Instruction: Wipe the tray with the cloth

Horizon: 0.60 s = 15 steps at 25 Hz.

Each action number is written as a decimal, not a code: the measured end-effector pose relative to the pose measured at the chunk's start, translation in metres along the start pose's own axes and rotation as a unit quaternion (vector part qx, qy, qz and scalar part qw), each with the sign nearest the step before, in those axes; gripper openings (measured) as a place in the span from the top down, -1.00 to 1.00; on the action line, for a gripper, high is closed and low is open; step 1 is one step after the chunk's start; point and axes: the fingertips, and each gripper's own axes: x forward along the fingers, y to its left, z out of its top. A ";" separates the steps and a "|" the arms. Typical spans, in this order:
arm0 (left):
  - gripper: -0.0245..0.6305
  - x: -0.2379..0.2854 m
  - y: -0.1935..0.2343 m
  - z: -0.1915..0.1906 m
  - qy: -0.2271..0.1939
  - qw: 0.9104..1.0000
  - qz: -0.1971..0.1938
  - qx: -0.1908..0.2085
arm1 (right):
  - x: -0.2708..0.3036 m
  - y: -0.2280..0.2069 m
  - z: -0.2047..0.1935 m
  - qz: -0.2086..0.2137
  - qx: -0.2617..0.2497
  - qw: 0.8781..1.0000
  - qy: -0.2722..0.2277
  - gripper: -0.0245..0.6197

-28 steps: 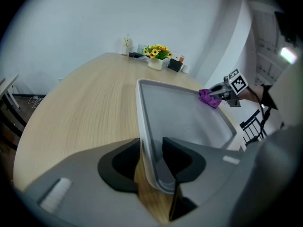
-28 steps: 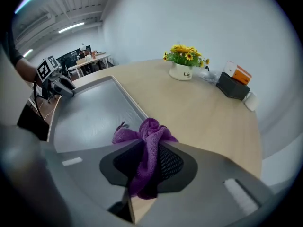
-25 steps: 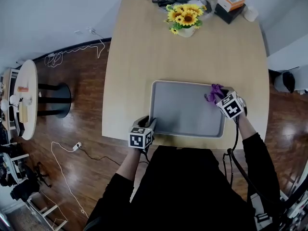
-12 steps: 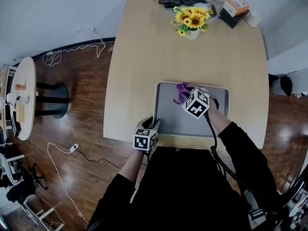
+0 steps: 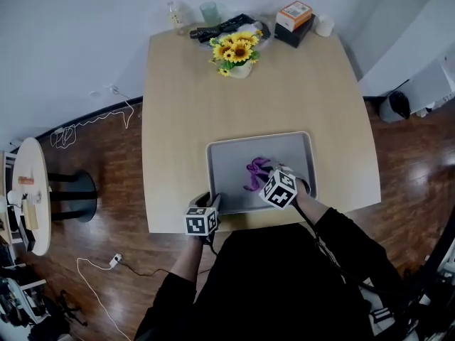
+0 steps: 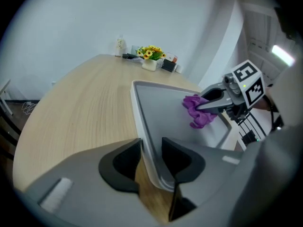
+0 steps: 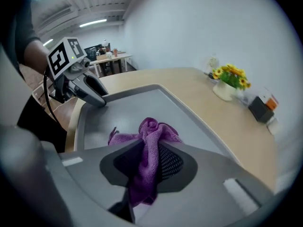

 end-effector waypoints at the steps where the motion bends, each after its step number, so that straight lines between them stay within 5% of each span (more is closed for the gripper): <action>1: 0.55 -0.001 0.000 0.001 0.006 1.000 0.007 0.010 | -0.009 -0.007 -0.013 -0.003 0.031 0.999 -0.003 0.67; 4: 0.55 -0.020 -0.003 0.023 -0.021 0.998 0.037 0.039 | -0.045 -0.026 -0.036 -0.012 0.114 0.993 -0.041 0.67; 8: 0.55 -0.070 -0.024 0.083 -0.131 0.988 0.040 0.070 | -0.116 -0.055 -0.046 -0.070 0.187 0.971 -0.130 0.67; 15: 0.55 -0.105 -0.090 0.144 -0.215 0.969 0.014 0.125 | -0.264 -0.115 -0.063 -0.255 0.230 0.902 -0.261 0.67</action>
